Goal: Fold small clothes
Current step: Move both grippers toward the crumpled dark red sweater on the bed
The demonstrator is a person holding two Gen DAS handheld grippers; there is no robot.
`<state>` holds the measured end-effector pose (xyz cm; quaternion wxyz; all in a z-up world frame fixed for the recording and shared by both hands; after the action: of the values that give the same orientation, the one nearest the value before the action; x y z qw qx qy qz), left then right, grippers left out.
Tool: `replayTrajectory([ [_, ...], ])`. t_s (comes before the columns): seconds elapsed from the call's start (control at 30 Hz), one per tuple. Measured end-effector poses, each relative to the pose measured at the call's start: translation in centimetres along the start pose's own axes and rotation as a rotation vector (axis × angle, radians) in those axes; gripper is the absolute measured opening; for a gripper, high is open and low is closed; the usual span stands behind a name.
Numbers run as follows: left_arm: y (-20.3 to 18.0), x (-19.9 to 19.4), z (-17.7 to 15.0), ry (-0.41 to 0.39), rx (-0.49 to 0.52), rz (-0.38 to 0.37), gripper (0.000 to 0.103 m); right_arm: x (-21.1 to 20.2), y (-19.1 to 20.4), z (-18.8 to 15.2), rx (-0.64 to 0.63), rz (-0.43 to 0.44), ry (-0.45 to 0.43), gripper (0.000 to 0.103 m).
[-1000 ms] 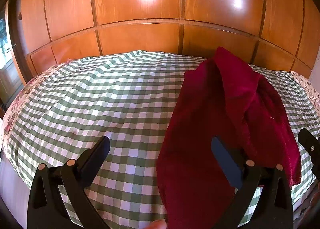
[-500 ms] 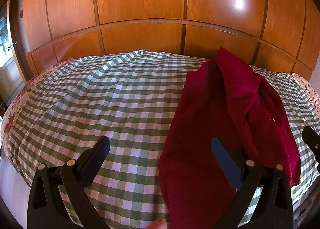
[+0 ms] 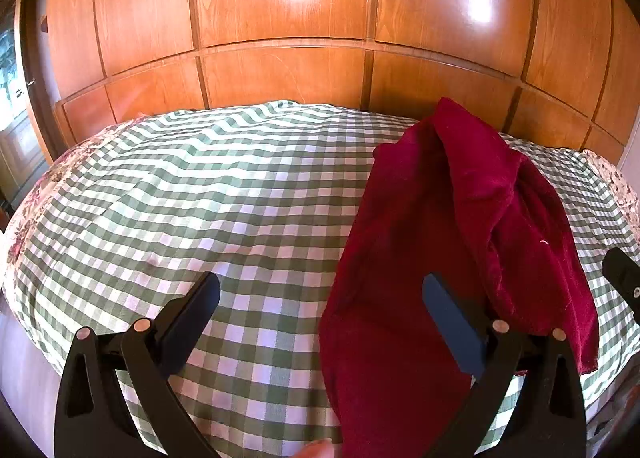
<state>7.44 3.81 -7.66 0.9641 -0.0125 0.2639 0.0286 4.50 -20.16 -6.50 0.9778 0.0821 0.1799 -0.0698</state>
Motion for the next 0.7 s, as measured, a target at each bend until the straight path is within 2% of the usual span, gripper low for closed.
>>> replayTrajectory([
  [0.27,0.3,0.0,0.1,0.003,-0.007,0.003,0.101,0.1,1.0,0.2,-0.001,0.041,0.004,0.099],
  [0.33,0.4,0.0,0.0,0.005,-0.008,0.003,0.101,0.1,1.1,0.3,0.001,0.051,0.007,0.092],
  [0.47,0.4,0.1,0.0,0.006,-0.006,0.003,0.101,0.3,1.4,0.3,0.006,0.07,0.012,0.091],
  [0.7,0.3,0.3,-0.3,0.013,-0.009,0.003,0.101,0.4,1.5,0.3,0.011,0.088,0.022,0.081],
])
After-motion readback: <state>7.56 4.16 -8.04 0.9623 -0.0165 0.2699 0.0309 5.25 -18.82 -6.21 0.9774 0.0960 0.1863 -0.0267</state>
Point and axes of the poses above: each gripper's, at about its wrist camera, not at the fingertips, and x roughly the way its jaws point, y to its left, z to its top, the point moved 7 cm from there along x, roughly the way its jaws point, and after that the axes turned 14 degrees about -y, right-handed, at the moved point
